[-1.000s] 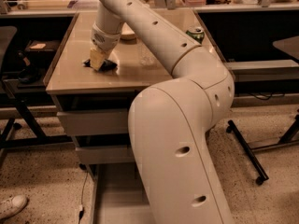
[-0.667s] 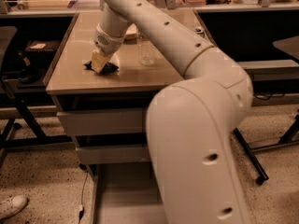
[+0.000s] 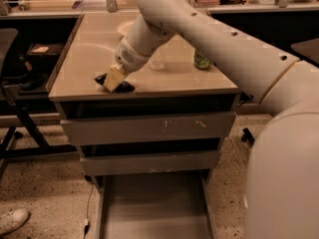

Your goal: Place rxbar blueberry into bottom drawer

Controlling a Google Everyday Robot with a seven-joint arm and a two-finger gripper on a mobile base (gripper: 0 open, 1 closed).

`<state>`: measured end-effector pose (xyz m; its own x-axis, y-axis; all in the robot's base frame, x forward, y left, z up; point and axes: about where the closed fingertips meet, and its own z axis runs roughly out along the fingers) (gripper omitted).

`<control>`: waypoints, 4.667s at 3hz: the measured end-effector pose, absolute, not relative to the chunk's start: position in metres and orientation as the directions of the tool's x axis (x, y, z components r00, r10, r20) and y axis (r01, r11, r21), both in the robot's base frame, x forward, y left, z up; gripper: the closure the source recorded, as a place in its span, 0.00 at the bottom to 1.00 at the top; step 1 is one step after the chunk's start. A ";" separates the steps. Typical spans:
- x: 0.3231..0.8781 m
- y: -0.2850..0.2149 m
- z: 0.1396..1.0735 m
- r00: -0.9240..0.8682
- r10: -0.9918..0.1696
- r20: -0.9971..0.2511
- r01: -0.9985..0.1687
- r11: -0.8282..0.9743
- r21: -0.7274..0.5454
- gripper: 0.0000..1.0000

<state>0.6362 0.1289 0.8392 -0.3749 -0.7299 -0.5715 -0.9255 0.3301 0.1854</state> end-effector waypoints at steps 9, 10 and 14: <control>0.446 0.099 0.687 -0.610 -0.651 -0.453 -0.782 0.402 0.476 1.00; 0.440 0.096 0.615 -0.688 -0.619 -0.379 -0.700 0.426 0.574 1.00; 0.422 0.109 0.455 -0.854 -0.419 -0.307 -0.472 0.381 0.795 1.00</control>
Offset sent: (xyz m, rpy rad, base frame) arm -0.0440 -0.0059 0.0043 0.0111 -0.0411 0.0241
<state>0.4215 0.1092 0.4550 -0.8545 -0.4189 -0.3073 -0.4725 0.3808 0.7948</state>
